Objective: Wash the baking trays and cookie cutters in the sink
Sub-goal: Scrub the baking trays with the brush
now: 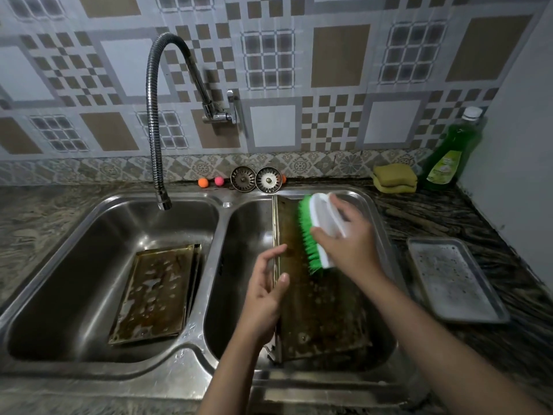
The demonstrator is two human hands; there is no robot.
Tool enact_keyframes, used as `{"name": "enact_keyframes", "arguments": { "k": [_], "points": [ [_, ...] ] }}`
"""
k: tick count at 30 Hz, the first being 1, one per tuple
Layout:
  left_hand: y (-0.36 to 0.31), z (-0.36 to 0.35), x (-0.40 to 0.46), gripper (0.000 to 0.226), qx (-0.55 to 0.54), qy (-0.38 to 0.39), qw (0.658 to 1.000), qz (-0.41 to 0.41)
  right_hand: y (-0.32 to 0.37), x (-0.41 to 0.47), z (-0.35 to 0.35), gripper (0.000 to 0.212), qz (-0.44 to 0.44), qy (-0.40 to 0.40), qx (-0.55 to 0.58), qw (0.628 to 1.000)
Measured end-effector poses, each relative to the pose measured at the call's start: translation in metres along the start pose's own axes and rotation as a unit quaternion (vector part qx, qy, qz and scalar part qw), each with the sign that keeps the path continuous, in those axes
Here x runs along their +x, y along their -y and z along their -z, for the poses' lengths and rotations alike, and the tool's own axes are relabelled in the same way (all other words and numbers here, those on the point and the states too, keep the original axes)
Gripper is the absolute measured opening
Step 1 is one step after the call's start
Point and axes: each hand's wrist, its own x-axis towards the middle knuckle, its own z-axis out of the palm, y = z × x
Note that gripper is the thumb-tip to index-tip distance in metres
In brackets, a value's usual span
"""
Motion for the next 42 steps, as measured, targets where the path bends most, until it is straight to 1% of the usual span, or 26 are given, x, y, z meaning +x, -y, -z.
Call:
{"name": "enact_keyframes", "arguments": {
  "k": [2, 3, 4, 5, 7, 8, 9, 10, 12, 14, 16, 17, 20, 21, 22, 24, 26, 28, 30, 32, 34, 35, 37, 39, 41, 42],
  "points": [
    [-0.002, -0.002, 0.003, 0.039, -0.048, -0.002, 0.999, 0.018, 0.013, -0.021, -0.013, 0.069, 0.077, 0.058, 0.005, 0.995],
    [-0.004, 0.001, 0.004, 0.039, -0.061, -0.007, 0.998, 0.023, 0.013, -0.028, -0.012, 0.069, 0.093, 0.080, -0.004, 0.992],
    [-0.005, 0.005, 0.004, 0.041, -0.059, -0.016, 0.998, 0.028, 0.011, -0.025, -0.007, 0.070, 0.089, 0.085, -0.017, 0.992],
    [-0.005, 0.008, 0.003, 0.043, -0.050, -0.021, 0.998, 0.032, 0.005, -0.014, -0.001, 0.071, 0.065, 0.075, -0.031, 0.995],
    [-0.004, 0.008, 0.001, 0.044, -0.024, -0.010, 0.999, 0.039, -0.002, 0.011, 0.011, 0.072, -0.021, 0.041, -0.059, 0.997],
    [-0.003, 0.006, 0.000, 0.043, -0.026, 0.002, 0.999, 0.042, -0.003, 0.017, 0.013, 0.071, -0.036, 0.023, -0.065, 0.997],
    [-0.002, 0.002, 0.001, 0.041, -0.040, 0.010, 0.998, 0.040, 0.001, 0.015, 0.009, 0.071, -0.024, 0.015, -0.061, 0.998],
    [-0.002, -0.001, 0.003, 0.041, -0.052, 0.006, 0.998, 0.035, 0.008, 0.006, 0.002, 0.071, -0.002, 0.026, -0.050, 0.998],
    [-0.003, -0.003, 0.009, 0.040, -0.070, -0.030, 0.997, 0.024, 0.016, -0.030, -0.014, 0.070, 0.055, 0.073, -0.039, 0.995],
    [-0.007, 0.006, 0.015, 0.044, -0.098, -0.075, 0.992, 0.014, 0.012, -0.062, -0.015, 0.068, 0.074, 0.095, -0.034, 0.992],
    [-0.012, 0.019, 0.019, 0.047, -0.130, -0.102, 0.986, 0.009, -0.003, -0.065, -0.001, 0.067, 0.048, 0.084, -0.026, 0.995],
    [-0.015, 0.022, 0.019, 0.047, -0.139, -0.101, 0.985, 0.014, -0.013, -0.058, 0.006, 0.068, 0.035, 0.067, -0.032, 0.997],
    [-0.017, 0.011, 0.018, 0.045, -0.152, -0.066, 0.986, 0.021, -0.019, -0.032, 0.012, 0.068, -0.024, 0.002, -0.045, 0.999],
    [-0.015, 0.005, 0.019, 0.045, -0.149, -0.062, 0.987, 0.020, -0.011, -0.031, 0.005, 0.069, -0.023, -0.011, -0.037, 0.999],
    [-0.013, -0.001, 0.021, 0.044, -0.139, -0.064, 0.988, 0.019, 0.001, -0.036, -0.005, 0.070, -0.008, -0.012, -0.021, 1.000],
    [-0.011, -0.004, 0.025, 0.047, -0.122, -0.087, 0.989, 0.014, 0.016, -0.063, -0.025, 0.071, 0.034, 0.021, 0.011, 0.999],
    [-0.010, 0.007, 0.030, 0.048, -0.129, -0.111, 0.985, 0.004, 0.013, -0.096, -0.032, 0.070, 0.063, 0.052, 0.021, 0.996],
    [-0.015, 0.022, 0.030, 0.045, -0.157, -0.114, 0.981, -0.005, -0.003, -0.106, -0.022, 0.071, 0.041, 0.061, 0.028, 0.997],
    [-0.018, 0.029, 0.026, 0.047, -0.169, -0.103, 0.980, -0.002, -0.021, -0.090, -0.008, 0.072, -0.015, 0.050, 0.014, 0.999],
    [-0.015, 0.023, 0.019, 0.049, -0.175, -0.082, 0.981, 0.011, -0.027, -0.062, 0.002, 0.069, -0.049, 0.010, -0.006, 0.999],
    [-0.010, 0.008, 0.014, 0.050, -0.177, -0.073, 0.981, 0.028, -0.013, -0.041, 0.000, 0.068, -0.042, -0.031, -0.002, 0.999],
    [-0.008, 0.001, 0.013, 0.049, -0.175, -0.077, 0.981, 0.040, -0.002, -0.040, -0.005, 0.069, -0.031, -0.033, 0.013, 0.999],
    [-0.007, -0.005, 0.014, 0.045, -0.171, -0.093, 0.979, 0.061, 0.012, -0.058, -0.020, 0.069, -0.007, -0.001, 0.053, 0.999],
    [-0.008, 0.001, 0.019, 0.046, -0.143, -0.114, 0.982, 0.056, 0.012, -0.092, -0.029, 0.068, 0.015, 0.038, 0.075, 0.996],
    [-0.012, 0.011, 0.023, 0.047, -0.118, -0.131, 0.984, 0.034, -0.002, -0.112, -0.026, 0.069, 0.007, 0.060, 0.076, 0.995],
    [-0.012, 0.016, 0.025, 0.047, -0.113, -0.142, 0.983, 0.027, -0.011, -0.112, -0.020, 0.070, -0.017, 0.063, 0.074, 0.995]
  ]
}}
